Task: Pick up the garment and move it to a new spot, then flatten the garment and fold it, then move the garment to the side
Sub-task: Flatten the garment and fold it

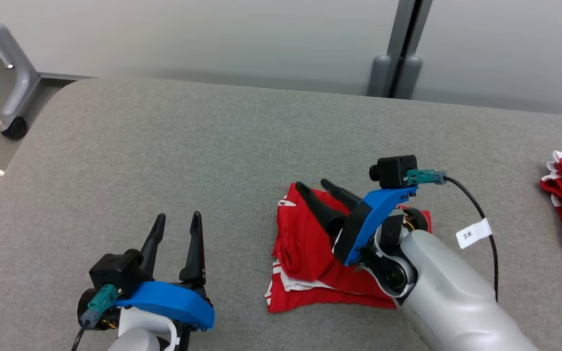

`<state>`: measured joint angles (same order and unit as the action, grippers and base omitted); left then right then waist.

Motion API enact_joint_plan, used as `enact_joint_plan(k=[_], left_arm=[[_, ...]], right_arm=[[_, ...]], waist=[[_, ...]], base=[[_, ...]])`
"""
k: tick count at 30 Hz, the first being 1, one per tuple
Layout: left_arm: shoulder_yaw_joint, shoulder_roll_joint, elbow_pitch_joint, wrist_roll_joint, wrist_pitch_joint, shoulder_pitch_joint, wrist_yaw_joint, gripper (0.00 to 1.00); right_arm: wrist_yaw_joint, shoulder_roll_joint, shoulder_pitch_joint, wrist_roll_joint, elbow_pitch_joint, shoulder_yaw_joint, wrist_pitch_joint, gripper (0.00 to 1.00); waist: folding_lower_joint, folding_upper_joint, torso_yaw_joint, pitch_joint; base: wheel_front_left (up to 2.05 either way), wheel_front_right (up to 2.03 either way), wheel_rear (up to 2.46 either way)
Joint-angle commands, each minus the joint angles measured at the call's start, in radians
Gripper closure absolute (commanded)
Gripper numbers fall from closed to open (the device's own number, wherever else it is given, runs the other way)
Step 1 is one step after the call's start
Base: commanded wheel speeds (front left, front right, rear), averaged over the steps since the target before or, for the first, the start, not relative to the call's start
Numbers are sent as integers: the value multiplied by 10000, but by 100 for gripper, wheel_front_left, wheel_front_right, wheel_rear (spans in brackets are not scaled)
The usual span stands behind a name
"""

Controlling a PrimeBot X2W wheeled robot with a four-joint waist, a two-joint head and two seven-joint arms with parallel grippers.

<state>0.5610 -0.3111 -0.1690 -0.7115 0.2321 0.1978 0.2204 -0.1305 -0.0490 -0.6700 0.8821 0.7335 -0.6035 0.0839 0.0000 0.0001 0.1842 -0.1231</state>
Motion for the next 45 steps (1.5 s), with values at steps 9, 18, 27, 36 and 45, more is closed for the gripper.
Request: enact_joint_plan(k=[9,18,27,36,45], left_arm=[[101,-40,50,94,1,123,47,0],[161,100,-161,102,78,302,-10,0],[107,71,-237,71,103,358,-11,0],[71,139,-202,63,159,411,-40,0],[-5,217,-295,91,227,561,-132,0]], right_arm=[[-4,-641,-82,-1889,777,1156,-1733,0],[-4,-596,562,-2916,609,1508,-2478,0],[-4,-201,1317,-3880,283,795,-2565,72],[-4,-41,1700,-4000,483,-359,-2113,100],[-4,-19,1431,-3411,533,-1722,-1948,100]], waist=[[0,-1,-733,195],[0,-1,-1001,194],[0,-1,-741,11],[0,-1,-200,-211],[0,-1,151,-478]], base=[[0,0,0],[0,0,0],[0,0,0],[0,0,0],[0,0,0]])
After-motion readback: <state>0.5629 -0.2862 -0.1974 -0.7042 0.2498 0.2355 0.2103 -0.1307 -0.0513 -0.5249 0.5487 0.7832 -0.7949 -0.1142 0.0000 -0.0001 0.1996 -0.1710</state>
